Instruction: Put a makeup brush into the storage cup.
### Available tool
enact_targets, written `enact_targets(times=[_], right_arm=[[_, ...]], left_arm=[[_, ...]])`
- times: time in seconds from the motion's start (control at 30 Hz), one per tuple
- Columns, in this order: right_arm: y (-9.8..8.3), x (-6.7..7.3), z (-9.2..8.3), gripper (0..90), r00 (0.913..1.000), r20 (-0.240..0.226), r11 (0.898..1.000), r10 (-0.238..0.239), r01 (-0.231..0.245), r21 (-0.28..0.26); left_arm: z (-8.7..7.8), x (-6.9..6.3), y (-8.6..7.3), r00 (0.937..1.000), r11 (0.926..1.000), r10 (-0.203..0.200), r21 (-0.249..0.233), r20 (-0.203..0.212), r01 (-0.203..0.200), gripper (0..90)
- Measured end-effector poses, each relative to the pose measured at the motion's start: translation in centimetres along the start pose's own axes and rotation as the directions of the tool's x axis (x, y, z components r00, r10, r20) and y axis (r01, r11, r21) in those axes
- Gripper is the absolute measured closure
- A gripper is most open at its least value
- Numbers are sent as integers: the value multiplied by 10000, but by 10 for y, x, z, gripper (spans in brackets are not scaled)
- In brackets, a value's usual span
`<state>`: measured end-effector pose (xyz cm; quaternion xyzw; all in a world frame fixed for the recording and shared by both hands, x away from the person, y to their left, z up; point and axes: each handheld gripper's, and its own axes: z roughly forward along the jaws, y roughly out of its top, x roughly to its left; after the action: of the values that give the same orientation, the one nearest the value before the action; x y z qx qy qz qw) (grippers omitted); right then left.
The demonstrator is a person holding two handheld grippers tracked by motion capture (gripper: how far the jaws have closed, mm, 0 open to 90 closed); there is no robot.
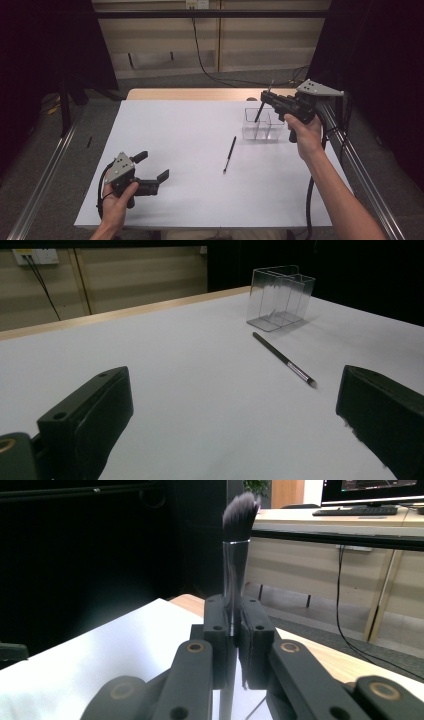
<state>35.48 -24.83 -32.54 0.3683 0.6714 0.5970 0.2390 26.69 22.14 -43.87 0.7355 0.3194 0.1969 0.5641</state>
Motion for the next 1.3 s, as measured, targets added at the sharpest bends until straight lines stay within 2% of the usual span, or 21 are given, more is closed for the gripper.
enact_targets(times=[0.2,0.53,0.7,0.87,1.3], right_arm=[[2,-10,9,841,9999,134,10000,84,-84,23],[0,-27,29,841,9979,629,9992,180,-202,341],[-1,-29,41,841,9956,929,9985,83,-133,535],[-3,-28,50,841,9957,921,9978,2,-63,653],[-17,-28,52,841,9942,1071,9956,-30,-70,929]], left_arm=[[2,-2,1,10000,10000,17,47,80,-18,17],[3,-3,0,9999,9999,6,145,152,-8,17],[2,-3,0,9997,9998,110,181,212,-114,17],[2,-4,0,9996,9998,149,156,254,-153,17],[0,-4,1,9992,9995,282,137,300,-287,19]])
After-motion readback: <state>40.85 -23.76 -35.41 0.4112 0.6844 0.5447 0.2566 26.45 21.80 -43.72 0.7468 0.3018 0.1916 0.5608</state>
